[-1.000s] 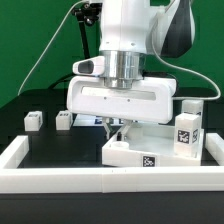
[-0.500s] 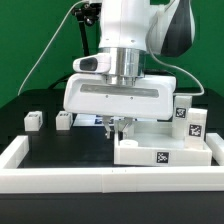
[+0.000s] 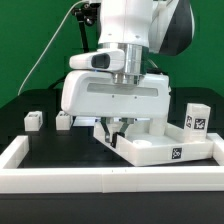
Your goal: Assemble square table
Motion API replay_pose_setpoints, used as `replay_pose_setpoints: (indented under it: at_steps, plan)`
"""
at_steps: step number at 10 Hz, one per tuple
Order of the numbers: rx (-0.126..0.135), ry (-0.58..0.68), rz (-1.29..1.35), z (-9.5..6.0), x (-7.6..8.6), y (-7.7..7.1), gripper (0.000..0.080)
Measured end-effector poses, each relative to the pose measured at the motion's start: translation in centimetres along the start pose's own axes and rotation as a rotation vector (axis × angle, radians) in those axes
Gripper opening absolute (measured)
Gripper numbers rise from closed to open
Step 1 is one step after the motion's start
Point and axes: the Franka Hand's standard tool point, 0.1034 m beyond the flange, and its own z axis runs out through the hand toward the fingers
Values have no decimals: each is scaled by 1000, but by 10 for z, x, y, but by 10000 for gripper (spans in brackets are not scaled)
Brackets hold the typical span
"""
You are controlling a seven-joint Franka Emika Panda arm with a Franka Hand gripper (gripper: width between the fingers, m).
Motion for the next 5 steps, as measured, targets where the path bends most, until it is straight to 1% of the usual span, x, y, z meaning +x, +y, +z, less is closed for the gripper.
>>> replay_pose_setpoints:
  at_steps: [2, 3, 4, 5]
  plan:
    - [-3, 2, -118, -1, 2, 1, 67]
    - [-6, 4, -199, -2, 7, 1, 67]
    - [-5, 3, -300, -4, 18, -1, 67]
    - [-1, -14, -470, -3, 36, -5, 67]
